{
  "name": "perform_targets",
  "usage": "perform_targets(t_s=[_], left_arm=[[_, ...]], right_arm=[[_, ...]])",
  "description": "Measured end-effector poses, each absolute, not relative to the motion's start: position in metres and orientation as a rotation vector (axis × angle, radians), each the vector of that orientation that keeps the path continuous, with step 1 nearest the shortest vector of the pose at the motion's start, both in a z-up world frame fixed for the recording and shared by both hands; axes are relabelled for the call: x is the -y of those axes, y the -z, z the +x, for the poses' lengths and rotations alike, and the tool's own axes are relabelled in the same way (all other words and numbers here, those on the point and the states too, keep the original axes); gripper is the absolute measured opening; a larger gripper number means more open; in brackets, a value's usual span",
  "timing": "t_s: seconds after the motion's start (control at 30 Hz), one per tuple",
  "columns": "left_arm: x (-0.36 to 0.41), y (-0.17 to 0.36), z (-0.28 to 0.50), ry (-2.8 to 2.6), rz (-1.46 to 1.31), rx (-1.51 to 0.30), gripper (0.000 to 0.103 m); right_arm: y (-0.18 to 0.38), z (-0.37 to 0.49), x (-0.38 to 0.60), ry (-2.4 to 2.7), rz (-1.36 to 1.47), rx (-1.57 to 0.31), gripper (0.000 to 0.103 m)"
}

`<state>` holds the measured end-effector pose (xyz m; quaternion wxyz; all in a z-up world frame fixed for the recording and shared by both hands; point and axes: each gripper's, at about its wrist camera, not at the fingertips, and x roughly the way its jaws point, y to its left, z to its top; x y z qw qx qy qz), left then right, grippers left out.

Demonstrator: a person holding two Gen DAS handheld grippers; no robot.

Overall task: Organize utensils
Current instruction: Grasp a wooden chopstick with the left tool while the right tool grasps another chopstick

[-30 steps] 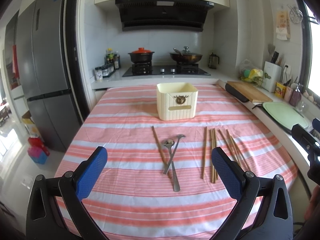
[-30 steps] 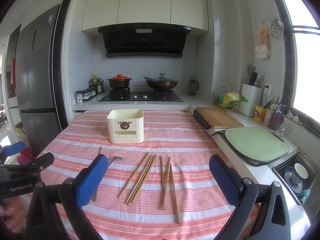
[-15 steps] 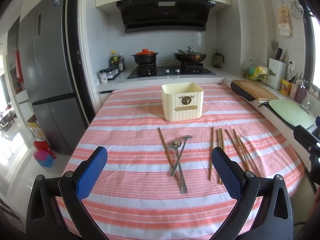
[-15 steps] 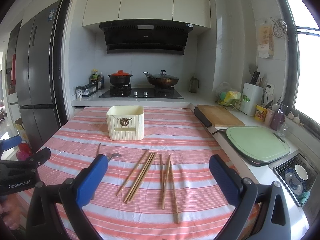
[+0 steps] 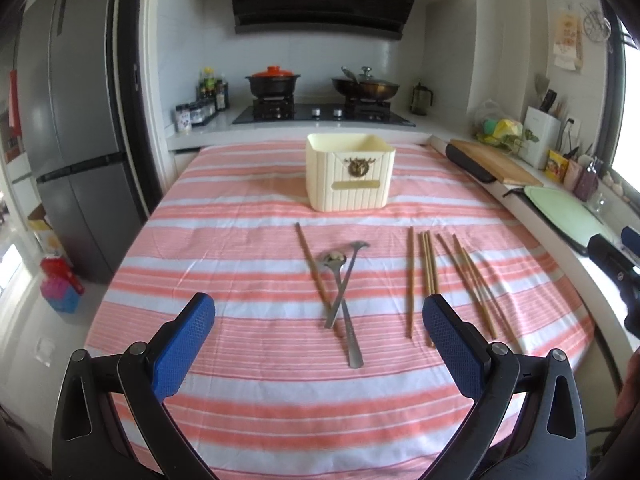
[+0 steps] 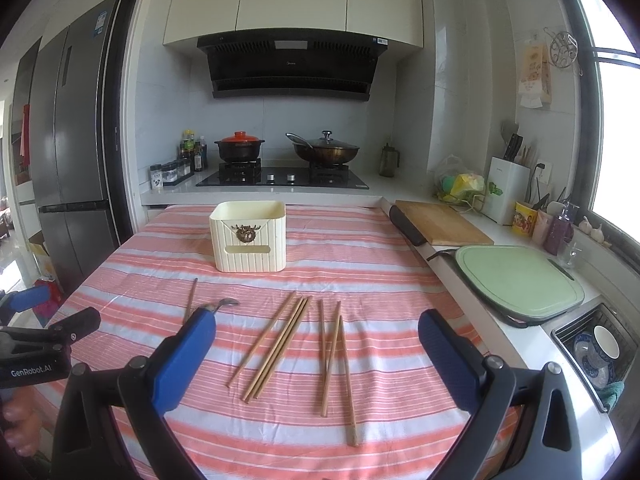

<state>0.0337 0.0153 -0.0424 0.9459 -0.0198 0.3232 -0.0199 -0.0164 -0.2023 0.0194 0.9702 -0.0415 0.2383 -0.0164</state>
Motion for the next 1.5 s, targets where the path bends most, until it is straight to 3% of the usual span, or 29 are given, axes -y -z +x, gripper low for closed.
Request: perform_targets(t_s=[0.27, 0.67, 1.07, 1.13, 1.2, 1.27, 1.33, 1.4, 1.5], left_arm=[[-0.051, 0.087, 0.082, 0.019, -0.148, -0.827, 0.103], [-0.047, 0.142, 0.198, -0.032, -0.003, -0.971, 0.102], [-0.03, 0.177, 0.234, -0.062, 0.045, -1.027, 0.102], [-0.028, 0.181, 0.235, -0.064, 0.066, -1.032, 0.103], [-0.026, 0.184, 0.235, -0.07, 0.091, -1.036, 0.102], [-0.025, 0.185, 0.233, -0.07, 0.108, -1.027, 0.103], [-0.026, 0.184, 0.231, -0.066, 0.118, -1.031, 0.103], [-0.029, 0.183, 0.231, -0.064, 0.141, -1.039, 0.103], [-0.038, 0.182, 0.234, -0.058, 0.171, -1.055, 0.103]], right_arm=[[0.009, 0.003, 0.217, 0.021, -0.076, -0.555, 0.103], [0.05, 0.041, 0.262, 0.11, -0.012, -0.675, 0.103], [0.087, 0.102, 0.295, 0.033, -0.046, -0.822, 0.102], [0.097, 0.116, 0.292, -0.026, -0.062, -0.881, 0.089], [0.11, 0.128, 0.287, -0.079, -0.071, -0.945, 0.064], [0.124, 0.139, 0.282, -0.118, -0.085, -1.021, 0.046], [0.138, 0.146, 0.277, -0.17, -0.09, -1.086, 0.036], [0.15, 0.149, 0.271, -0.168, -0.141, -1.137, 0.02], [0.155, 0.151, 0.269, -0.173, -0.162, -1.165, 0.019]])
